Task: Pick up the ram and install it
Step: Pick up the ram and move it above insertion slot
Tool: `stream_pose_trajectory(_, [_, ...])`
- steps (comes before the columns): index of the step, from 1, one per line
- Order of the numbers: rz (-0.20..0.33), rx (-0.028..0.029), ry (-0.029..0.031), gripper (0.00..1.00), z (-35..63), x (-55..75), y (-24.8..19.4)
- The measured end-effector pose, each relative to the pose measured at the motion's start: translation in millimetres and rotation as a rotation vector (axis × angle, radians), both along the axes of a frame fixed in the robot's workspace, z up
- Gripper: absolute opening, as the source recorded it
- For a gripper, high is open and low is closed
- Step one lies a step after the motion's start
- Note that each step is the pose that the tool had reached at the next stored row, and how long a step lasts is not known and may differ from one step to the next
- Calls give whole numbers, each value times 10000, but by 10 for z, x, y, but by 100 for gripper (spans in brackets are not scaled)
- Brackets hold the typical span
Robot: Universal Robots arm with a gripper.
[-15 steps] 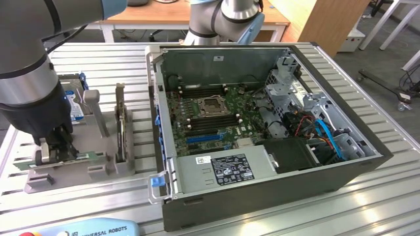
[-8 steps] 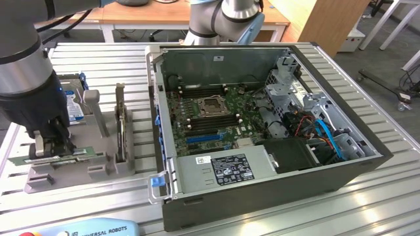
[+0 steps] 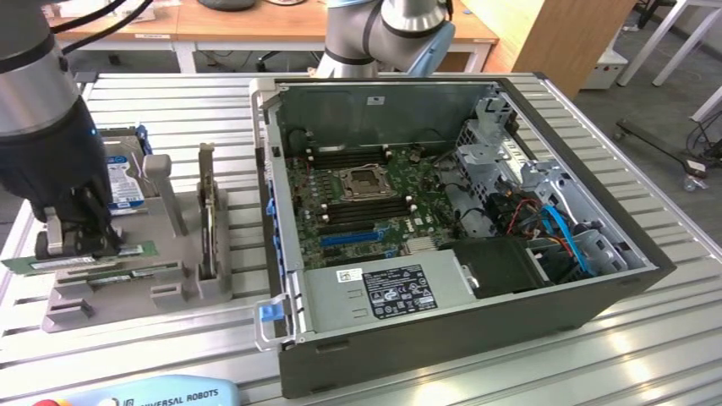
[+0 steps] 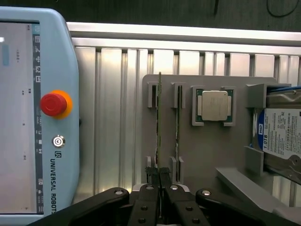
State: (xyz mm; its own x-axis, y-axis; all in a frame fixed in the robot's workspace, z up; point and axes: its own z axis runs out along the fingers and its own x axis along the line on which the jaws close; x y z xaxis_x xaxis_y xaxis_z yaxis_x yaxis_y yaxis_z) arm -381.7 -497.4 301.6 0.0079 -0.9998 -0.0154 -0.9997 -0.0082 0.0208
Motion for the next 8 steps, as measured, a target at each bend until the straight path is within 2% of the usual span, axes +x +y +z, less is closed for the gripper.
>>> stream_pose_trajectory(8, [-53, 0, 0, 12, 212, 0, 0])
